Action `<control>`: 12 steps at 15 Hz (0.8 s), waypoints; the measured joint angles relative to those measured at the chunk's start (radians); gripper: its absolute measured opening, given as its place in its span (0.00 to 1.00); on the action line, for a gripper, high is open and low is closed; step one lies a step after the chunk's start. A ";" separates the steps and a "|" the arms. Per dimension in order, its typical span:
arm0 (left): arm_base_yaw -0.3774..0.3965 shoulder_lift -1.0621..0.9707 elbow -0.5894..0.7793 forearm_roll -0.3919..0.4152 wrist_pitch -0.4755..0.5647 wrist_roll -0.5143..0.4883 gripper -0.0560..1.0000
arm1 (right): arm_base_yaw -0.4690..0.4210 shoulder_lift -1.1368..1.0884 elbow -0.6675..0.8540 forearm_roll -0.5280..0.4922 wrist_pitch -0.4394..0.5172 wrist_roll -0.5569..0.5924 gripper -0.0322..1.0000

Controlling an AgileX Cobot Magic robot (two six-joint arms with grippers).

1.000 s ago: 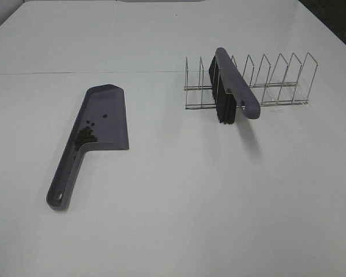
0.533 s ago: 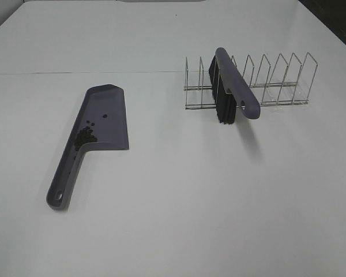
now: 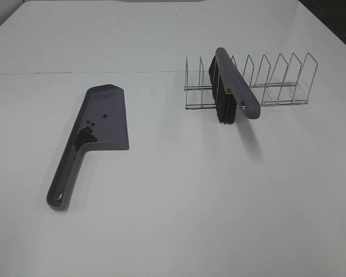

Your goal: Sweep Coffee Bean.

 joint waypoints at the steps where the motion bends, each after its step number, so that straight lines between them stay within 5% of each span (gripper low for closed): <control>1: 0.000 0.000 0.000 -0.005 0.000 0.000 0.80 | 0.000 0.000 0.000 0.001 0.000 -0.003 0.77; 12: 0.000 0.000 0.000 -0.019 0.000 0.015 0.93 | 0.000 0.000 0.000 0.015 0.002 -0.013 0.77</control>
